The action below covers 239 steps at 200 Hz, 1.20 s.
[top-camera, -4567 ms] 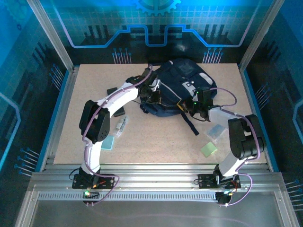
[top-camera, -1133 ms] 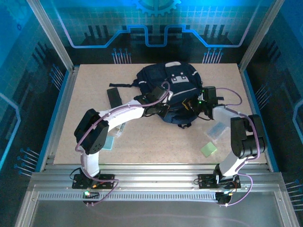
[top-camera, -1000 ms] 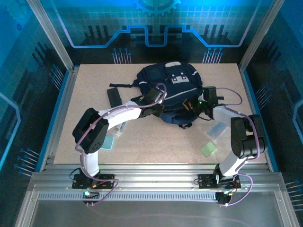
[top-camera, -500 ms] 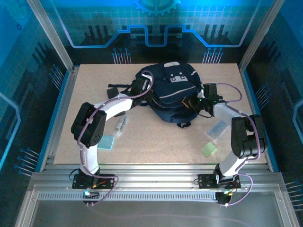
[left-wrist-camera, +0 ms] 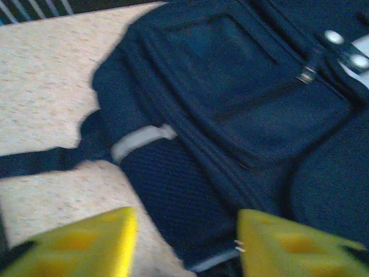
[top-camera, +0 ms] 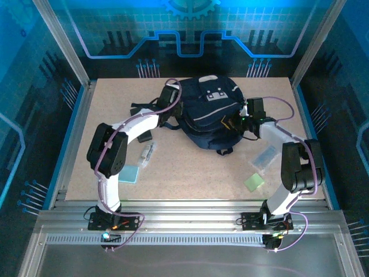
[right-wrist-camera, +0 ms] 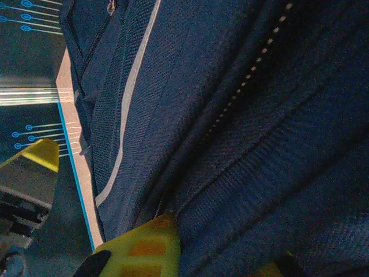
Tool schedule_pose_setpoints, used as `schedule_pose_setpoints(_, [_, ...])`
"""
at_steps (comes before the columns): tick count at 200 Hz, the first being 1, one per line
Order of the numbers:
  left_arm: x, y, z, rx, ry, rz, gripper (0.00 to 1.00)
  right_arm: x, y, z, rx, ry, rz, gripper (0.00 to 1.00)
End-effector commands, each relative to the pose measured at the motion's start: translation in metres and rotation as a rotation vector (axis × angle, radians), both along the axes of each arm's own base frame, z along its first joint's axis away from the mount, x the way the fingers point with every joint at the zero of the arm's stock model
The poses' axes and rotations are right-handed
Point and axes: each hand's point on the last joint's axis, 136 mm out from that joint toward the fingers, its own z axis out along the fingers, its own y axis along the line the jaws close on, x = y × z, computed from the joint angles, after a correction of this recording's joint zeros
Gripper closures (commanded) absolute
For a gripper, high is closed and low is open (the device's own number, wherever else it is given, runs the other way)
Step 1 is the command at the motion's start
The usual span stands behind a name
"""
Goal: Pack the student bag
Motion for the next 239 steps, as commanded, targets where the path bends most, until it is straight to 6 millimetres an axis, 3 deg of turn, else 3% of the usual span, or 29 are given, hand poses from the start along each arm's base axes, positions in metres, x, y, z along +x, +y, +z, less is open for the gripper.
schedule_pose_setpoints(1, [0.002,0.023,0.015,-0.001,0.005,0.089,0.17,0.004,0.012,0.018,-0.001,-0.042,0.067,0.72])
schedule_pose_setpoints(19, [-0.004,0.020,0.026,-0.029,0.012,0.077,0.10,0.003,0.011,0.029,-0.037,-0.048,0.081,0.47])
schedule_pose_setpoints(35, [-0.014,0.014,0.035,-0.087,0.019,0.057,0.08,-0.006,0.000,0.037,-0.127,-0.047,0.079,0.37])
schedule_pose_setpoints(68, [-0.036,-0.017,0.050,-0.249,0.066,-0.086,0.08,-0.033,-0.077,0.046,-0.496,-0.015,-0.035,0.08])
schedule_pose_setpoints(76, [-0.039,-0.021,0.054,-0.273,0.079,-0.100,0.01,-0.041,-0.096,0.047,-0.558,0.007,-0.061,0.00])
schedule_pose_setpoints(107, [-0.053,-0.039,0.065,-0.402,0.090,-0.152,0.01,-0.076,-0.168,0.033,-0.726,0.141,-0.182,0.00])
schedule_pose_setpoints(127, [-0.063,-0.053,0.067,-0.502,0.097,-0.188,0.01,-0.096,-0.197,0.012,-0.777,0.237,-0.247,0.00])
schedule_pose_setpoints(159, [-0.069,-0.069,0.056,-0.567,0.099,-0.244,0.01,-0.111,-0.218,-0.029,-0.712,0.346,-0.337,0.00])
schedule_pose_setpoints(203, [-0.065,-0.081,0.056,-0.558,0.133,-0.303,0.01,-0.083,-0.239,-0.053,-0.646,0.390,-0.361,0.00])
schedule_pose_setpoints(239, [-0.069,-0.077,0.048,-0.565,0.150,-0.272,0.01,-0.081,-0.247,-0.081,-0.656,0.486,-0.339,0.00])
